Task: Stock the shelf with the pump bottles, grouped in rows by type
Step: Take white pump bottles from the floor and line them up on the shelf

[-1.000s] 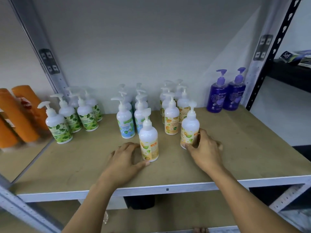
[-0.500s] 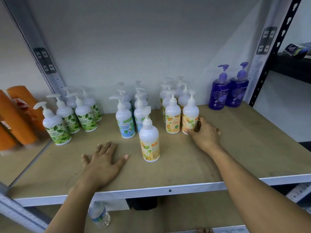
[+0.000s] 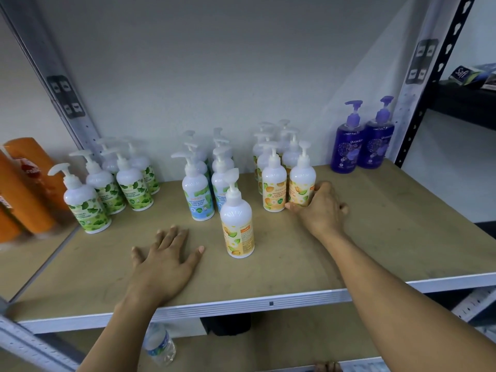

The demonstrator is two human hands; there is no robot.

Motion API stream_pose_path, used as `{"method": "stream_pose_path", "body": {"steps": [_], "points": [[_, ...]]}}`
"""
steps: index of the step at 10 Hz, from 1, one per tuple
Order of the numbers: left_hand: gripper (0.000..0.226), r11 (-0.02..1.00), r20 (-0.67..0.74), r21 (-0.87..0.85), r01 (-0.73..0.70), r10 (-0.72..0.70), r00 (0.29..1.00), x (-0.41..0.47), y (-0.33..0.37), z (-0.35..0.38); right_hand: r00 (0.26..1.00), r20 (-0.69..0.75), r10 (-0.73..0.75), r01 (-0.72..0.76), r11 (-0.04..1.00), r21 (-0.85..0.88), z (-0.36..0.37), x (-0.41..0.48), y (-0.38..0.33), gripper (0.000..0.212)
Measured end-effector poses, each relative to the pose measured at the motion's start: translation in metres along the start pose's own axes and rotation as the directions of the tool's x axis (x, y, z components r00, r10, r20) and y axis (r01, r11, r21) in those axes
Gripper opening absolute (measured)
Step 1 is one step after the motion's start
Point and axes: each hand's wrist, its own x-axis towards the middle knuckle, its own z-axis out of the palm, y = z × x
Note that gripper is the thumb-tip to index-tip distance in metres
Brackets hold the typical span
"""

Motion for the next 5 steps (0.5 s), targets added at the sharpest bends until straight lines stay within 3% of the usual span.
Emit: {"method": "stream_pose_path", "body": {"steps": [5], "points": [[0.079,1.0,-0.006,-0.003,0.003,-0.003,1.0,-0.0012,0.0,-0.0014,0.989,0.139,-0.04,0.033,0.998,0.05,-0.0085,0.0037,0.0065,0.051]]}}
